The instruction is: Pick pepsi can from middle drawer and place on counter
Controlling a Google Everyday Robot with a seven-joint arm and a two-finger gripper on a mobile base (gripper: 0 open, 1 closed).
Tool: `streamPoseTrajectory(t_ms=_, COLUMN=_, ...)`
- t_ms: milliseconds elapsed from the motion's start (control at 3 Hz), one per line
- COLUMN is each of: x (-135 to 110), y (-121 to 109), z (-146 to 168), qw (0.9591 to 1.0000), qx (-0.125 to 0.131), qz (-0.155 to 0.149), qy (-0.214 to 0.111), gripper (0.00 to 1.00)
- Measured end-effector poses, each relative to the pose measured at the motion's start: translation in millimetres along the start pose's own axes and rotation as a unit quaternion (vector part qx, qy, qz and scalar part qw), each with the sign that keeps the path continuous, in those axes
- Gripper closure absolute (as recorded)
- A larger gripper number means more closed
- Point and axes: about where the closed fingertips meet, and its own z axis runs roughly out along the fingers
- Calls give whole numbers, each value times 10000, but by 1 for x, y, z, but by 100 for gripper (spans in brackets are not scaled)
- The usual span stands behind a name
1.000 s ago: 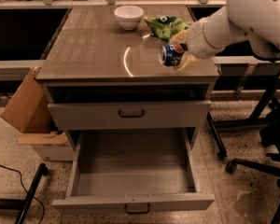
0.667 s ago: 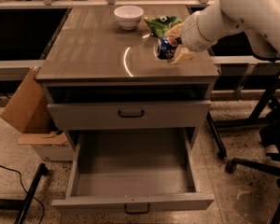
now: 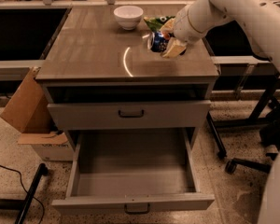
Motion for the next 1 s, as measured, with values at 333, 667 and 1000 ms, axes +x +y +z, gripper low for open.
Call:
streamPoseTrajectory(t_ms=333, x=1, y=-11, z=12, qw=9999, qx=-52, qz=153, qy=-22, gripper=12)
streamPoseTrajectory(t_ms=667, x=2, y=-21, z=24, qw=9995, qx=-48, qz=301, qy=-101, gripper=0)
streamPoseTrajectory(t_ms=1000, x=7, y=-28, z=28, qw=9990, qx=10, qz=423, qy=-162, gripper=0)
